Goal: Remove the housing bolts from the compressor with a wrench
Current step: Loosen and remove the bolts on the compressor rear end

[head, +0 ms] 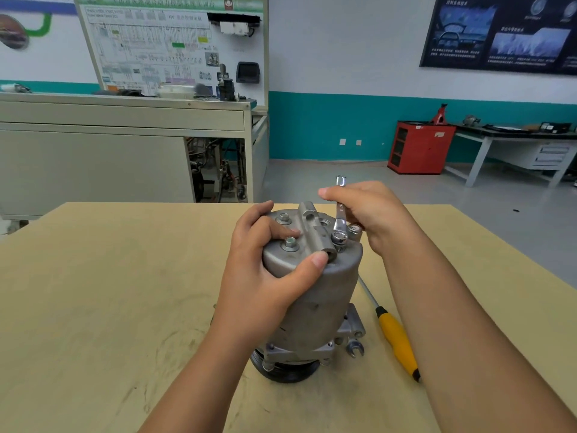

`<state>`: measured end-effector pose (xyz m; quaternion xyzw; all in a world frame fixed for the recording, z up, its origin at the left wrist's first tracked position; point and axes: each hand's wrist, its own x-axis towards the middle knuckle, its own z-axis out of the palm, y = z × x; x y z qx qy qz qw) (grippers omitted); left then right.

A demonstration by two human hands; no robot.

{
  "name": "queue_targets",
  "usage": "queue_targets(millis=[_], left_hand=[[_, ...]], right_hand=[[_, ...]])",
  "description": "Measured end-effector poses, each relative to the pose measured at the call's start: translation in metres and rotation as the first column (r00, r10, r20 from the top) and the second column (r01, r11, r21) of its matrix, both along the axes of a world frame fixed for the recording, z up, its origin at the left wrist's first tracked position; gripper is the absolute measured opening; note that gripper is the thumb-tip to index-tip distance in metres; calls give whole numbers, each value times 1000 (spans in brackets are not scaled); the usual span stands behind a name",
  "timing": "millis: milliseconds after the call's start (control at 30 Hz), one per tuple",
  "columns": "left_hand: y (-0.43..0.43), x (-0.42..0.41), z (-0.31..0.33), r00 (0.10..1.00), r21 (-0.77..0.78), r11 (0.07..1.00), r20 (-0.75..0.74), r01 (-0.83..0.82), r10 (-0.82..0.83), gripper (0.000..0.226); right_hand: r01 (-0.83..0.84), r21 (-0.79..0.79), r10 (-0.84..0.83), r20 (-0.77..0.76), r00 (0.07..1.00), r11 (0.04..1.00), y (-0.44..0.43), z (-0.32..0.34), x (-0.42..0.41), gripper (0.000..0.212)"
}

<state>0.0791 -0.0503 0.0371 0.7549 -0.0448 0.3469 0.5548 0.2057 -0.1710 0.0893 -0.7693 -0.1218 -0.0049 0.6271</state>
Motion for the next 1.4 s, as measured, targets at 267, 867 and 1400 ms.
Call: queue_targets(millis=[267, 867, 1400], left_hand=[[0, 1, 0, 1000, 7, 1000, 3, -6, 6, 40], [-1, 2, 0, 1000, -2, 1000, 0, -1, 1, 42], [0, 3, -2, 1000, 7, 1000, 9, -4, 4, 39]], right_hand=[[-258, -188, 282, 116, 952, 948, 12, 15, -6, 24], [217, 606, -191, -107, 976, 765, -33, 4, -37, 28], [176, 564, -459, 412, 787, 807, -39, -24, -118, 34]])
